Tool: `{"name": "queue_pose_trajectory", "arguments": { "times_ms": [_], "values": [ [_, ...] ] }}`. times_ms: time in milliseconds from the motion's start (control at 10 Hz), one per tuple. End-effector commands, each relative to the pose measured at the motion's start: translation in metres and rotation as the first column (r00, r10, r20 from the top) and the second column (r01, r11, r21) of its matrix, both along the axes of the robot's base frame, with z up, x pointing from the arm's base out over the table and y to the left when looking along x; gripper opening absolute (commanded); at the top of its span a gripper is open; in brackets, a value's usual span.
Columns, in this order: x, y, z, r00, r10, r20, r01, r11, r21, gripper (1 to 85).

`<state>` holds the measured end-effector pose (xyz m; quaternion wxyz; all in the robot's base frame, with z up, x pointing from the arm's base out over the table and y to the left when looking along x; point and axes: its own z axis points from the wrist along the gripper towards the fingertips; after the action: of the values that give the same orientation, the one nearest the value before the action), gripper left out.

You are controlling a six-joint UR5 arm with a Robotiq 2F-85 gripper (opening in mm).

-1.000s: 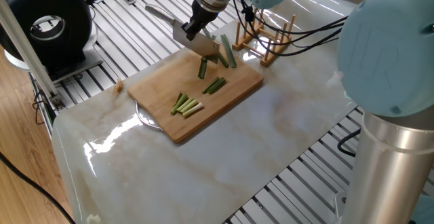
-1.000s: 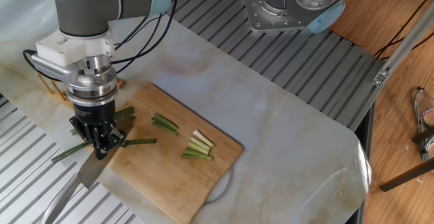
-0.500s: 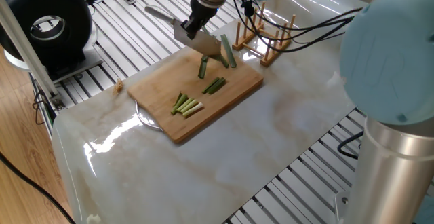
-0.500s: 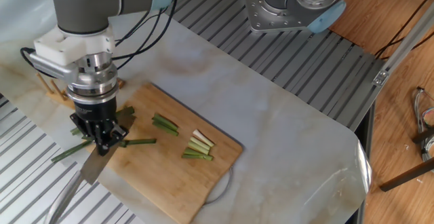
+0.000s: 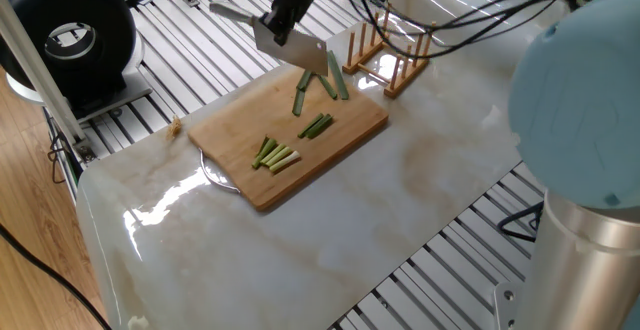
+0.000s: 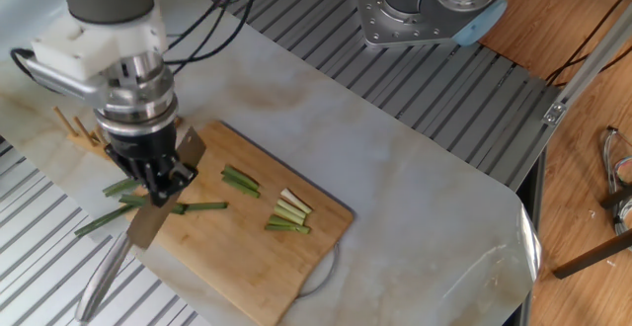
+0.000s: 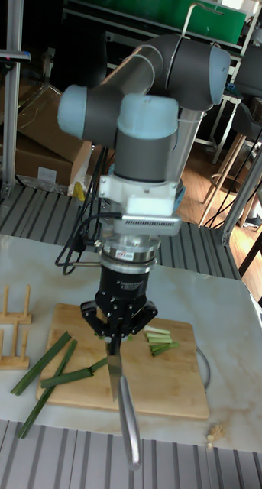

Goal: Chop the green garlic

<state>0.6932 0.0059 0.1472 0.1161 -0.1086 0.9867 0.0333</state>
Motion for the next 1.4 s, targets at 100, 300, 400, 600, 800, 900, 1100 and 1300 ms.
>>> {"name": "queue_pose_trajectory", "arguments": {
  "times_ms": [100, 300, 400, 600, 800, 900, 1100, 1300],
  "values": [
    [-0.011, 0.006, 0.018, 0.996, 0.087, -0.036, -0.089, 0.995, -0.043, 1.3],
    [-0.021, 0.001, 0.014, 0.984, 0.165, -0.072, -0.17, 0.983, -0.065, 1.3],
    [-0.023, 0.002, 0.012, 0.983, 0.169, -0.078, -0.174, 0.983, -0.063, 1.3],
    [-0.022, 0.003, 0.013, 0.987, 0.144, -0.073, -0.148, 0.988, -0.054, 1.3],
    [-0.022, 0.002, 0.012, 0.986, 0.148, -0.077, -0.153, 0.986, -0.06, 1.3],
    [-0.02, 0.003, 0.013, 0.989, 0.129, -0.071, -0.133, 0.99, -0.054, 1.3],
    [-0.012, 0.005, 0.017, 0.992, 0.122, -0.021, -0.123, 0.991, -0.047, 1.3],
    [-0.012, 0.001, 0.021, 0.985, 0.175, -0.004, -0.175, 0.983, -0.053, 1.3]
  ]
}}
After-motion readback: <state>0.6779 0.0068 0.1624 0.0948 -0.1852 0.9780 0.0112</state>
